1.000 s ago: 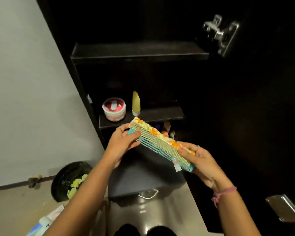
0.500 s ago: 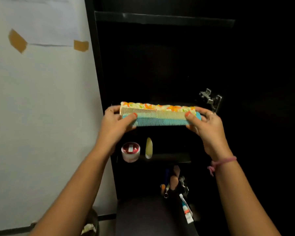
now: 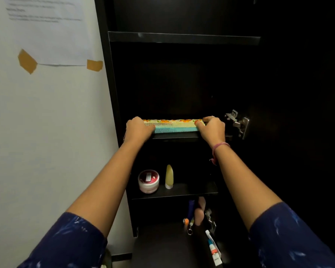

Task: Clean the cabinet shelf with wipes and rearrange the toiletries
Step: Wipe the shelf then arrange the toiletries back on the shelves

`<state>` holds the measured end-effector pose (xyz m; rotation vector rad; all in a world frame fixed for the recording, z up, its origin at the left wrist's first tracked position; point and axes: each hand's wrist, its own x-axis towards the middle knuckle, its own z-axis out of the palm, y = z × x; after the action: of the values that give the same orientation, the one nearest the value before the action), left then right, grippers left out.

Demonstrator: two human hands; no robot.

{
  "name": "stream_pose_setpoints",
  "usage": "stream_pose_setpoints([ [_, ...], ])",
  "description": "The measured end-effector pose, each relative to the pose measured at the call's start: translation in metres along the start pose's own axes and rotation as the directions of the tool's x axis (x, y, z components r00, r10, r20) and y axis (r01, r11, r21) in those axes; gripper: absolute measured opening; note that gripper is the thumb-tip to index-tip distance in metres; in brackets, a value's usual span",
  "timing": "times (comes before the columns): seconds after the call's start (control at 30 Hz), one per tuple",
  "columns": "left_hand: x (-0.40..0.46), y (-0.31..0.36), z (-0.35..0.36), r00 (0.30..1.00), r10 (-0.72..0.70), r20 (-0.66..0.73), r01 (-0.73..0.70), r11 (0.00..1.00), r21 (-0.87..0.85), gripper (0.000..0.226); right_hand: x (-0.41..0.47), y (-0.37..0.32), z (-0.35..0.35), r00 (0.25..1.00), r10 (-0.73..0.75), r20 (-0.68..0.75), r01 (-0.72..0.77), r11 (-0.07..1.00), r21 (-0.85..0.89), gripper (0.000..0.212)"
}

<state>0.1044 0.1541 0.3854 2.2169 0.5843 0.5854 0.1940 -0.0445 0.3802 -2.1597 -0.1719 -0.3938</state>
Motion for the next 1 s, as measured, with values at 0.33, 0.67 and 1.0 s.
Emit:
stream_pose_setpoints([
  [0.33, -0.007, 0.012, 0.006, 0.997, 0.043, -0.065, -0.022, 0.958, 0.286, 0.048, -0.002, 0.002, 0.011, 0.988, -0.146, -0.049, 0.146, 0.989, -0.012, 0.044],
  [0.67, -0.16, -0.095, 0.124, 0.839, 0.527, 0.131, -0.492, 0.84, -0.229, 0.016, -0.174, 0.169, 0.04, 0.959, 0.148, -0.24, -0.073, 0.953, 0.296, 0.015],
  [1.0, -0.151, -0.207, 0.31, 0.911, -0.035, 0.41, 0.021, 0.999, 0.038, 0.047, -0.163, 0.269, 0.144, 0.938, 0.212, 0.273, -0.075, 0.896, -0.438, 0.035],
])
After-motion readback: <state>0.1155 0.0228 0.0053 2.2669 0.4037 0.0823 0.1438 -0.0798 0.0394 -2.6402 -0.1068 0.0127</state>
